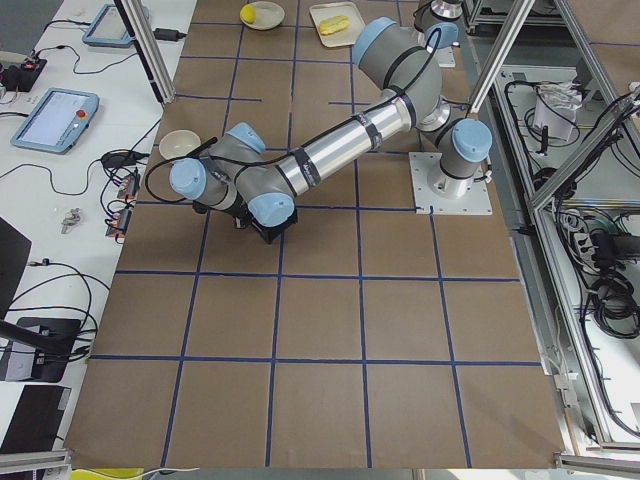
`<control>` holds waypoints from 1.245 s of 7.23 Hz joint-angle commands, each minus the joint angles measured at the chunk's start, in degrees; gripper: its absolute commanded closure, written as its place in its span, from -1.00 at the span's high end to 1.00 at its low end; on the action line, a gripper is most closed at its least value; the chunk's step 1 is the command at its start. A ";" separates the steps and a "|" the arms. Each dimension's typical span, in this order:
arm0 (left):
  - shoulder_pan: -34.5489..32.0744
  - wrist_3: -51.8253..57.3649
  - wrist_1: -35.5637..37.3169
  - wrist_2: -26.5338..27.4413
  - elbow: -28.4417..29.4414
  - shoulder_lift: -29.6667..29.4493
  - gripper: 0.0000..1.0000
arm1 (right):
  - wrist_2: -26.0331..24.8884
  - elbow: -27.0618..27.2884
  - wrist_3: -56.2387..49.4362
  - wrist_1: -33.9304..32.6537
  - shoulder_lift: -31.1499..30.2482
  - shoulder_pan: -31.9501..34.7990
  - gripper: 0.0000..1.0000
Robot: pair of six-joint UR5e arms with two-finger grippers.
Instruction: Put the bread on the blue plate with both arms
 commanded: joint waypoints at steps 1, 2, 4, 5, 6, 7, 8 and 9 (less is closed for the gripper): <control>-0.88 -0.46 -3.85 0.44 -2.52 5.73 -0.95 | -0.02 0.00 0.00 -0.02 0.00 0.00 0.99; -1.49 -2.64 -3.95 0.44 -6.10 9.67 -0.95 | -0.02 0.00 0.00 -0.02 0.00 0.00 0.99; -8.23 -11.40 -3.43 0.26 -14.97 17.84 -0.95 | -0.02 0.00 -0.17 -0.19 0.00 0.00 0.99; -12.44 -14.06 -3.42 -0.69 -19.46 22.67 -0.95 | -0.02 0.00 -0.35 -0.28 0.00 0.00 0.99; -15.88 -14.61 -2.90 -0.79 -23.85 26.81 -0.95 | -0.02 0.00 -0.26 -0.54 0.00 0.00 0.99; -18.35 -18.27 -0.37 -3.23 -27.29 28.07 -0.95 | -0.11 -0.09 -0.26 -0.54 -0.09 0.00 0.99; -20.46 -20.92 3.74 -7.17 -29.93 27.73 -0.95 | -1.07 -0.09 0.61 -0.11 -0.87 0.17 1.00; -22.66 -21.99 7.79 -10.25 -32.13 27.55 -0.95 | -1.69 -0.17 1.40 0.07 -1.05 0.18 1.00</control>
